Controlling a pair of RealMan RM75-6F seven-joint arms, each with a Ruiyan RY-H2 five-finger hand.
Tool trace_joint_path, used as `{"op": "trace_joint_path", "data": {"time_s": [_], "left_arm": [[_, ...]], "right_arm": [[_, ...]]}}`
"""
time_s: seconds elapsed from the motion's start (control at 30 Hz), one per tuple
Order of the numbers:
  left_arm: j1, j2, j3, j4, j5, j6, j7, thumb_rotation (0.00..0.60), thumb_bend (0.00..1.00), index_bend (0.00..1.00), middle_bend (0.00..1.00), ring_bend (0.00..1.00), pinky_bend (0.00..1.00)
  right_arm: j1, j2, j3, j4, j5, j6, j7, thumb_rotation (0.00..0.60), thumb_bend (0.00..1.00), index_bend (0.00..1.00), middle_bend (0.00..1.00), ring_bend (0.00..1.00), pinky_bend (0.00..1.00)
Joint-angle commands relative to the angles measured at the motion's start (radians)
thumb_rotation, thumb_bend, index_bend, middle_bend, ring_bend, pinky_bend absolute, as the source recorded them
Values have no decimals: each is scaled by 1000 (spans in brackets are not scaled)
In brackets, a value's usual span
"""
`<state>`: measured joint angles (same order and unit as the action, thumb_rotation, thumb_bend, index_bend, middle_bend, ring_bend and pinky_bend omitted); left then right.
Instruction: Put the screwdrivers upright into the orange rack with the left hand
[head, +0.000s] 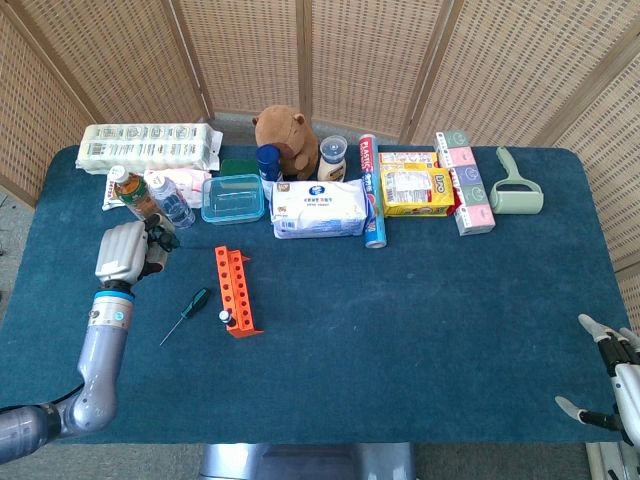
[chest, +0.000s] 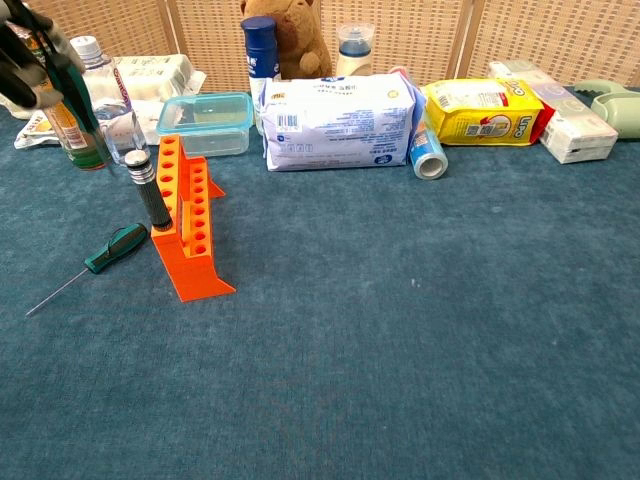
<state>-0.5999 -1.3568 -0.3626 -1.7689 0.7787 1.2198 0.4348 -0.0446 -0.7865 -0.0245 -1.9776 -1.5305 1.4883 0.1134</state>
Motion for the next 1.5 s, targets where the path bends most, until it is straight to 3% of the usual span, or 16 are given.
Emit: {"op": "trace_joint_path", "data": {"time_s": [0.03, 0.43, 0.73, 1.0, 1.27, 1.5], "left_arm": [[33, 51, 11, -91, 69, 43, -34, 600, 440, 589, 900, 996, 1000], [139, 237, 75, -402, 276, 88, -156, 600, 439, 588, 900, 995, 1000], [204, 338, 126, -507, 402, 72, -281, 600, 439, 588, 900, 995, 1000], [226, 391, 154, -517, 454, 23, -412, 600, 441, 588, 900, 996, 1000], [207, 453, 169, -522, 499, -119, -648, 600, 439, 588, 900, 995, 1000], [205, 481, 175, -516, 521, -142, -707, 600, 440, 588, 900, 996, 1000]], "right_arm": [[0, -2, 0, -1, 3, -1, -4, 600, 0, 68, 156, 154, 43], [-1, -5, -1, -4, 1, 0, -18, 600, 0, 68, 156, 154, 43], [-1, -8, -3, -6, -1, -2, -26, 600, 0, 68, 156, 154, 43], [-3, -11, -4, -8, -4, 3, -35, 600, 0, 68, 156, 154, 44], [-3, -11, -3, -8, -3, 5, -32, 600, 0, 68, 156, 154, 44], [-4, -9, -4, -7, -6, 6, -26, 600, 0, 68, 155, 155, 43]]}}
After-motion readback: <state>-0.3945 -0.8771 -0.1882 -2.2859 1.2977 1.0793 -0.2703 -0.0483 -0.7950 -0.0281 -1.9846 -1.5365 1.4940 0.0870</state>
